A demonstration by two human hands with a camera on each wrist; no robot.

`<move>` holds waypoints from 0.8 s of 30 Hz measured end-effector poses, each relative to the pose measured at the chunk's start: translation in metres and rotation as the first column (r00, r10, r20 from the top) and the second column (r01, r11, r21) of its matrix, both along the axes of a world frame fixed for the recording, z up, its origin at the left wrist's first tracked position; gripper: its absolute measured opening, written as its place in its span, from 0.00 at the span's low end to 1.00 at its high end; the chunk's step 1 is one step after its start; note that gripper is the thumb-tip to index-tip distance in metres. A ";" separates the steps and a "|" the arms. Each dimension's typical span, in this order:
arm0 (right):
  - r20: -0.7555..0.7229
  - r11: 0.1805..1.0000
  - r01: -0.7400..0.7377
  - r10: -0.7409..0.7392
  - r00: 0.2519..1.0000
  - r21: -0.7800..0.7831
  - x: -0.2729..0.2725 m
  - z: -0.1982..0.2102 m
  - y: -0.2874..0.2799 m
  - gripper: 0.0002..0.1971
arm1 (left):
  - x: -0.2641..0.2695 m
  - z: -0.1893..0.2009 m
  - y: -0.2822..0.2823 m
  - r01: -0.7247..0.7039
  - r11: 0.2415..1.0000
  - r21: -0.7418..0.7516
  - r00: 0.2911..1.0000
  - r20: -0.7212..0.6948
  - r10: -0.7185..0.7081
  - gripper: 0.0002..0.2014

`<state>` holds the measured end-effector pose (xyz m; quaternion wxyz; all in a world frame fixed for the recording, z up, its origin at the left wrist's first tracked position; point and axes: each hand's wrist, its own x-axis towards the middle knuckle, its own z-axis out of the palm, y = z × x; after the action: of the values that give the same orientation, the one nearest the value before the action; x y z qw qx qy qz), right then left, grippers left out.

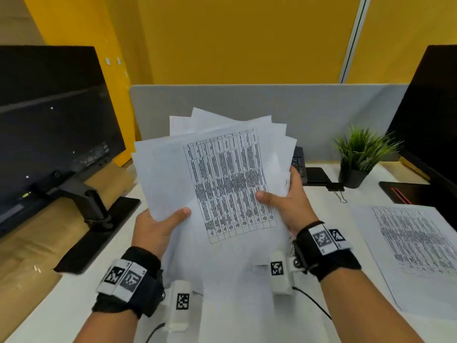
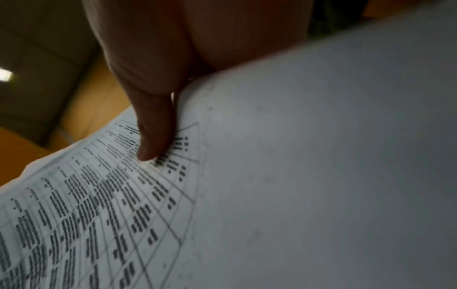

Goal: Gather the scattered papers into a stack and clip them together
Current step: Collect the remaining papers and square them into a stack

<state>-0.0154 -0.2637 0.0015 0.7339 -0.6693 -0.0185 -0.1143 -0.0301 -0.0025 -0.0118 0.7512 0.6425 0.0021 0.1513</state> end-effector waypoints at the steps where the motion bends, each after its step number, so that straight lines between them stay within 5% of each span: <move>1: 0.052 0.999 0.030 -0.028 0.998 -0.041 -0.001 0.014 -0.001 0.55 | 0.001 0.007 0.002 -0.012 1.000 0.022 1.000 0.027 0.011 0.14; 7: 0.447 0.948 0.228 -0.109 0.888 -0.221 -0.010 0.103 0.002 0.60 | 0.006 0.050 0.000 -0.038 0.998 0.053 0.968 0.248 0.023 0.16; 16: 0.269 0.980 0.067 -0.015 0.963 -0.187 -0.024 0.026 0.015 0.58 | -0.002 -0.012 -0.026 -0.004 0.999 0.037 0.999 0.043 0.003 0.15; 24: 0.374 0.992 0.119 -0.093 0.923 -0.048 -0.016 0.045 0.013 0.57 | 0.009 0.028 -0.014 0.081 0.996 0.033 0.968 0.234 -0.086 0.22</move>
<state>-0.0318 -0.2509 0.0464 0.6862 -0.6607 -0.1246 -0.2775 -0.0209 -0.0164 0.0167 0.7445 0.6281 -0.1157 0.1946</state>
